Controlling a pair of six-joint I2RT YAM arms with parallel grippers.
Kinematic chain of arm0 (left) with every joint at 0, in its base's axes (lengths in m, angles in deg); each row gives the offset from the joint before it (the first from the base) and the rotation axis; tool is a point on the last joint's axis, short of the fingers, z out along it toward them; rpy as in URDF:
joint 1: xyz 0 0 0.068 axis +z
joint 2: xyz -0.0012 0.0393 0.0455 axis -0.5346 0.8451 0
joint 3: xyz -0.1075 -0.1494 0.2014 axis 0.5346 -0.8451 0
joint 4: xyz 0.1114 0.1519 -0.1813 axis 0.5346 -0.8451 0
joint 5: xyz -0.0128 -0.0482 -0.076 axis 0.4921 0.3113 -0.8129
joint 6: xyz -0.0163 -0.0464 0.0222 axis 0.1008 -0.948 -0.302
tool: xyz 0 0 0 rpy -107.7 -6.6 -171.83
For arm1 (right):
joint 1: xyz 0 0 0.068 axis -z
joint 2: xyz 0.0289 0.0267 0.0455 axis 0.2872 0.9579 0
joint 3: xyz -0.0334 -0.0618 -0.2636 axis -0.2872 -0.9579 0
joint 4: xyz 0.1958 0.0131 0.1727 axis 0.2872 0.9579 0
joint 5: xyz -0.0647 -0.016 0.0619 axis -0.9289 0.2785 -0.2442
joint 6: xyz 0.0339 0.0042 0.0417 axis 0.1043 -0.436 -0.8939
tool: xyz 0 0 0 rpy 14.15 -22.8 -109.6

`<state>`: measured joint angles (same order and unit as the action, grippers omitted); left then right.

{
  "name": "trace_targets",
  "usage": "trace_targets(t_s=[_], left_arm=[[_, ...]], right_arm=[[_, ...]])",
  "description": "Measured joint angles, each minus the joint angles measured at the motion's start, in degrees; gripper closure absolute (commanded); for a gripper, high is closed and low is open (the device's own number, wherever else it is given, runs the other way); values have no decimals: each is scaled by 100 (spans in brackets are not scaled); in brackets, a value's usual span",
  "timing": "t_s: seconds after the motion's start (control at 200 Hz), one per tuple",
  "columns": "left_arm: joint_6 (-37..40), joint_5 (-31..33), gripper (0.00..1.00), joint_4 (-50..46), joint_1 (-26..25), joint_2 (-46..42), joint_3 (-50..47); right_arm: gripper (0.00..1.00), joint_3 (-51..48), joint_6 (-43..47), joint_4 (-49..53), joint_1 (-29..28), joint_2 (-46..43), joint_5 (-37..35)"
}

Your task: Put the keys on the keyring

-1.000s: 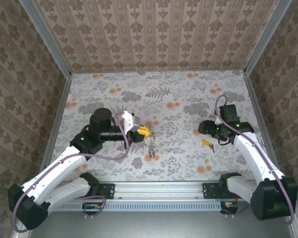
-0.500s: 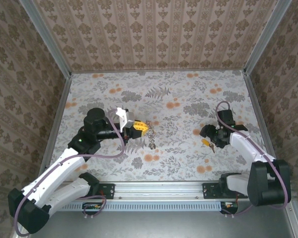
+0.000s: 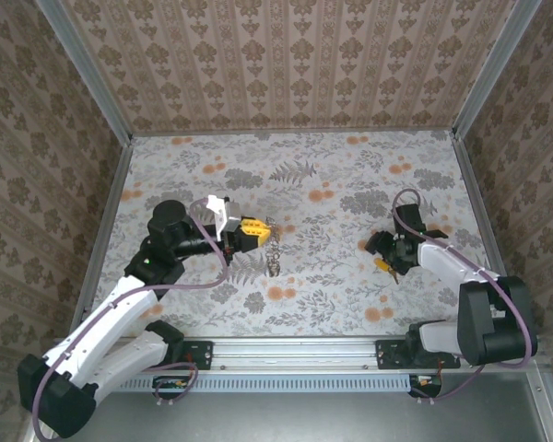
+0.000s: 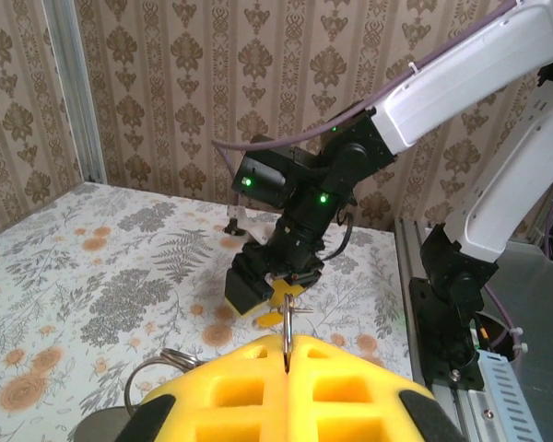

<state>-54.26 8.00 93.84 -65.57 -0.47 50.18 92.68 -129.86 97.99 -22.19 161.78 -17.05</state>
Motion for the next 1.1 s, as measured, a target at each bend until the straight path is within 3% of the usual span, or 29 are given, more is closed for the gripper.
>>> trace_targets(t_s=[0.6,0.845,1.1], left_arm=[[-170,-116,100,166,35,133,-9],[-234,-142,100,201,35,160,-9],[-275,-151,100,173,-26,181,-11]], right_arm=[[27,485,-916,-531,-1742,715,-109],[30,1180,-173,46,-2028,680,-278],[35,1176,719,811,-1801,369,-566]])
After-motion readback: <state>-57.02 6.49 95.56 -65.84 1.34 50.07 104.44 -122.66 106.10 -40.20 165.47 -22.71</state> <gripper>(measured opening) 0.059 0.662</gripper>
